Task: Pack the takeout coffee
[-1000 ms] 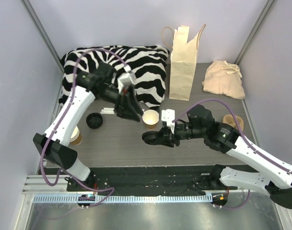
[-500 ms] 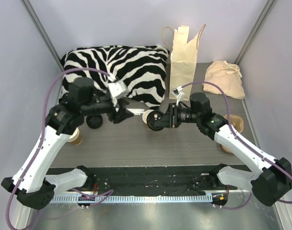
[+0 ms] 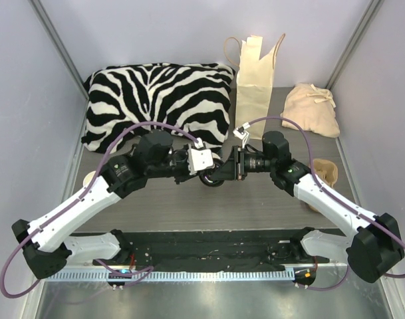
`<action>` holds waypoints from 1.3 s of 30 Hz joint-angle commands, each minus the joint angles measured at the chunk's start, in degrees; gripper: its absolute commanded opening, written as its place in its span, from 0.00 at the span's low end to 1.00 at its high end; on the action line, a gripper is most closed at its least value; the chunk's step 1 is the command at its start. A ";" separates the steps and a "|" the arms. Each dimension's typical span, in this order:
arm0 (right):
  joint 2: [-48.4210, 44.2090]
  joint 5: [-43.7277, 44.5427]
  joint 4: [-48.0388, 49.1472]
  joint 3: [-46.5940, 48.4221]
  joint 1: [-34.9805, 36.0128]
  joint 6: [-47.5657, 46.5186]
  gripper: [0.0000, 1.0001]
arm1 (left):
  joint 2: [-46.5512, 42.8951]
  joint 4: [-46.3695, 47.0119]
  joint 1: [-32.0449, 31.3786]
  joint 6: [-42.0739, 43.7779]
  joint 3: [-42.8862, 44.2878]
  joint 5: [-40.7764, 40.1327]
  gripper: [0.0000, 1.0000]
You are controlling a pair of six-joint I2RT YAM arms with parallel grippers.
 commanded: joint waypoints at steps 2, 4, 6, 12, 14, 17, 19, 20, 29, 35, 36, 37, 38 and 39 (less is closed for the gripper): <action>-0.68 -2.60 0.19 0.34 0.52 -2.85 0.01 | -0.99 8.74 -1.74 5.00 -2.07 -3.02 0.31; -0.76 -2.68 0.10 0.69 0.96 -3.64 0.01 | -0.73 8.82 -2.62 7.02 -2.42 -3.02 0.30; -0.50 -2.77 0.02 1.04 1.14 -4.08 0.01 | -0.37 8.74 -3.06 8.16 -2.95 -3.02 0.29; -0.50 -1.89 -4.54 2.62 2.81 -9.70 0.01 | 1.03 9.09 -3.68 9.40 -3.56 -4.77 0.27; -0.32 -1.81 -4.73 2.88 3.16 -10.50 0.01 | 1.38 9.09 -3.86 9.58 -4.00 -4.52 0.27; -0.15 -1.81 -4.82 3.24 3.34 -10.59 0.01 | 1.47 9.00 -4.47 9.93 -4.61 -4.25 0.27; -0.06 -1.63 -4.73 3.41 3.34 -10.41 0.01 | 1.47 9.00 -4.91 10.10 -5.06 -4.16 0.27; 0.03 -1.46 -4.73 3.50 3.34 -10.50 0.01 | 1.39 9.00 -5.09 10.10 -5.14 -4.16 0.27; 0.29 -0.49 -4.29 3.41 3.34 -10.50 0.01 | 1.38 7.60 -7.28 9.23 -4.80 -4.43 0.28; 0.29 -1.36 -4.29 3.94 3.25 -10.68 0.01 | 2.79 7.25 -7.46 10.28 -5.06 -8.02 0.27; 0.29 -1.63 -4.20 3.94 3.25 -10.85 0.01 | 2.88 7.16 -7.46 10.28 -5.14 -8.29 0.26; 0.29 -1.72 -4.20 3.94 3.34 -10.85 0.01 | 3.23 7.07 -7.46 10.28 -5.14 -8.64 0.26; 0.20 -1.63 -4.29 3.77 3.34 -10.94 0.01 | 3.32 7.07 -7.46 10.45 -5.23 -9.08 0.25; 0.20 -1.63 -4.29 3.85 3.43 -11.03 0.01 | 3.32 7.07 -7.46 10.46 -5.23 -9.35 0.24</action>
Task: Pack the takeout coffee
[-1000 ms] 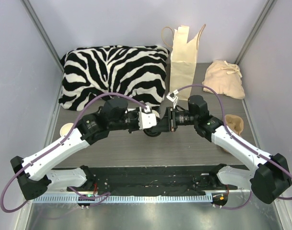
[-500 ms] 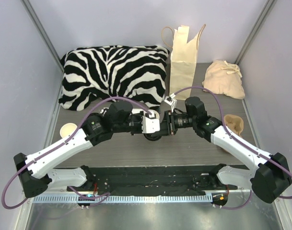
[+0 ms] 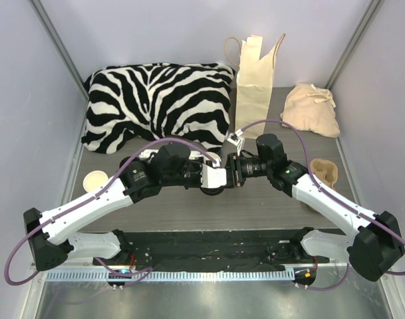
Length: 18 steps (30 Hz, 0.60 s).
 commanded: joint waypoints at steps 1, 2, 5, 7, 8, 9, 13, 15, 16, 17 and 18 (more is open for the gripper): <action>-0.19 -1.30 2.51 2.89 0.34 -1.19 0.01 | 0.74 0.64 -0.20 0.45 0.12 -2.42 0.23; -0.19 -1.39 2.51 2.98 0.61 -1.28 0.01 | 0.83 0.55 -0.20 0.18 0.21 -2.33 0.22; -0.02 -1.39 2.07 3.24 1.14 -2.07 0.01 | 1.26 0.55 -0.20 -0.61 0.47 -1.98 0.19; 0.25 -1.39 1.98 3.68 1.14 -2.16 0.01 | 1.44 0.38 -0.20 -1.39 0.74 -1.72 0.11; 0.34 -1.30 1.81 3.77 1.14 -2.42 0.01 | 1.88 0.12 -0.20 -1.92 1.17 -1.72 0.07; 0.51 -1.22 1.80 4.03 1.14 -2.42 0.01 | 2.06 -0.15 -0.20 -2.62 1.35 -1.80 0.04; 2.00 2.03 -1.78 6.14 -0.61 -3.13 0.48 | 4.86 -3.82 1.63 -9.45 3.72 -3.56 0.00; 3.49 2.30 -3.37 7.54 -5.35 -0.59 0.64 | 7.14 -5.24 3.83 -13.07 5.83 -3.56 0.00; 5.41 1.95 -4.34 7.90 -7.20 0.73 0.71 | 7.85 -5.94 6.27 -14.92 6.44 -4.43 0.00; 6.22 0.99 -4.61 8.34 -9.48 2.13 0.73 | 8.73 -6.04 7.43 -18.85 7.06 -5.57 0.00; 7.10 0.55 -5.13 9.30 -12.72 3.28 0.74 | 10.74 -6.56 8.23 -20.28 8.81 -6.72 0.00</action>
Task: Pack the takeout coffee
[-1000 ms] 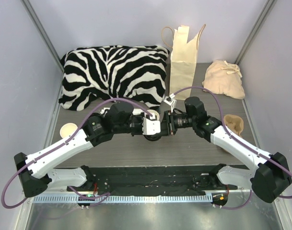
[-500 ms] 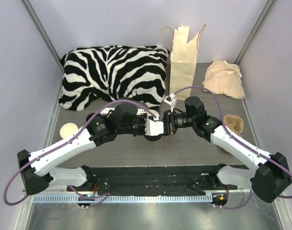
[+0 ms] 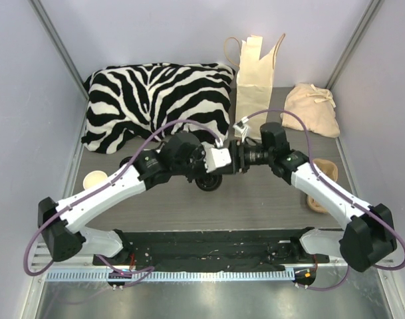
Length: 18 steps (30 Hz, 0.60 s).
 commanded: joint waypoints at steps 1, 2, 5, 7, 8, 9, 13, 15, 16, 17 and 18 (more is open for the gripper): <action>3.56 -0.90 -2.73 5.11 -9.36 3.75 0.74 | 5.05 -4.33 5.78 -11.44 5.82 -5.10 0.00; 4.18 -0.81 -3.35 5.81 -10.33 3.40 0.74 | 6.02 -4.78 6.49 -13.19 6.53 -5.73 0.00; 4.18 2.61 -5.90 7.66 -12.18 0.68 0.74 | 10.41 -4.96 8.69 -17.67 9.08 -8.52 0.00; 4.62 4.81 -7.91 8.54 -12.88 -1.42 0.73 | 14.62 -5.75 10.44 -19.79 11.72 -9.86 0.00; 4.80 4.90 -8.19 8.54 -13.15 -1.61 0.70 | 16.03 -5.84 11.23 -20.67 12.51 -10.04 0.00; 5.49 4.64 -8.28 8.54 -13.41 -1.70 0.62 | 17.01 -6.19 12.02 -22.07 13.30 -8.82 0.00; 6.90 4.46 -7.93 7.93 -13.68 -0.65 0.48 | 21.31 -4.78 12.91 -26.29 16.11 -9.16 0.00; 7.96 5.60 -7.32 7.05 -13.85 0.84 0.37 | 24.56 -5.22 13.00 -29.71 18.13 -10.47 0.00; 8.22 5.34 -5.22 6.53 -13.94 1.72 0.34 | 25.53 -5.57 13.17 -30.34 18.84 -10.22 0.00; 8.31 5.08 -3.90 6.00 -14.03 3.56 0.32 | 27.02 -6.01 13.35 -30.87 19.80 -9.34 0.00; 8.57 4.90 -2.84 5.12 -14.03 4.44 0.29 | 27.38 -5.93 13.70 -31.48 19.90 -8.90 0.00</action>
